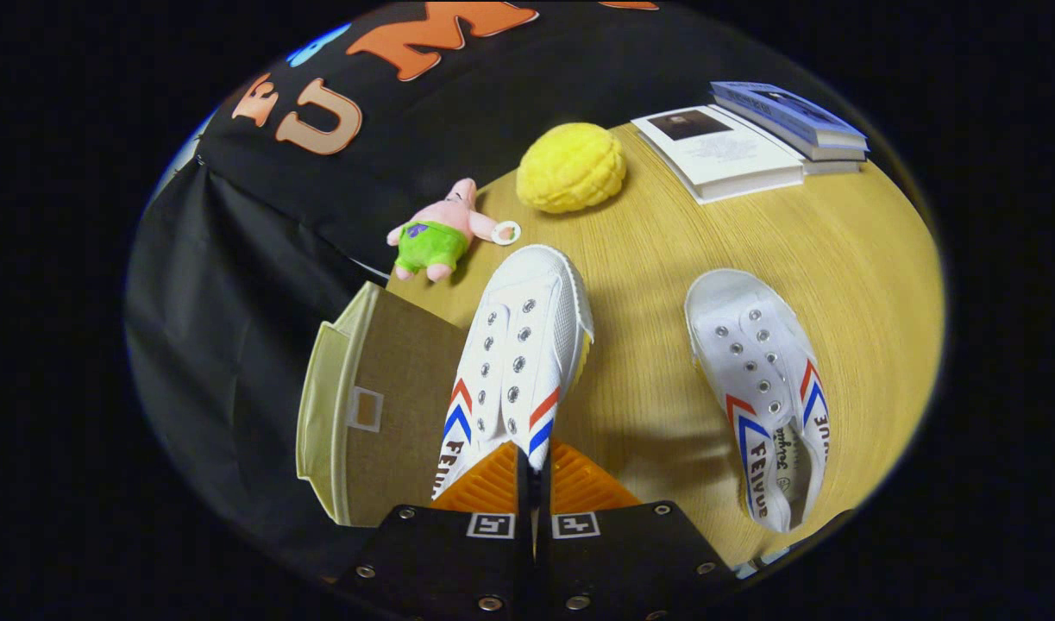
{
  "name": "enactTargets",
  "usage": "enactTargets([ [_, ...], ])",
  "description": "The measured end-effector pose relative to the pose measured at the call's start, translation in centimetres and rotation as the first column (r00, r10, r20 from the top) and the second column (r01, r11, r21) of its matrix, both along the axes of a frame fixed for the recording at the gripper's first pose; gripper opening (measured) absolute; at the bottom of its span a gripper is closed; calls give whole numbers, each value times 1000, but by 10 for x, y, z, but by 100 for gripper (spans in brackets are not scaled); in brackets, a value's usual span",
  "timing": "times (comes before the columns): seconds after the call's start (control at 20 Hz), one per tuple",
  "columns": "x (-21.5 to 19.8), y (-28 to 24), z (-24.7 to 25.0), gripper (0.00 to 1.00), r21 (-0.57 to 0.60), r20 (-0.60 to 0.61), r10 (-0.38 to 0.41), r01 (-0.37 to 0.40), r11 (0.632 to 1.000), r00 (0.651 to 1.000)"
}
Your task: Open the storage box then place both shoes into the box .Put the left shoe in first, then the right shoe, with the right side of both shoes facing outward in a uniform manner.
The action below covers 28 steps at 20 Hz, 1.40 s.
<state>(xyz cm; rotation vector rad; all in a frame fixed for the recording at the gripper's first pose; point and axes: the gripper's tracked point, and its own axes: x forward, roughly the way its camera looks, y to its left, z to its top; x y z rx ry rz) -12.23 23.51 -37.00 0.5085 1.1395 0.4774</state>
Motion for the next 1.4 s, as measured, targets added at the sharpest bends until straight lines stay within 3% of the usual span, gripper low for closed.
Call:
enactTargets([
  [0.35,7,64,99,1,71,163,103,-115,991,981],
  [0.5,7,103,118,1,72,217,171,-190,979,961],
  [0.85,-8,179,108,1,8,261,335,-349,937,905],
  [1.4,-48,228,64,2,-144,174,545,-526,838,820],
])
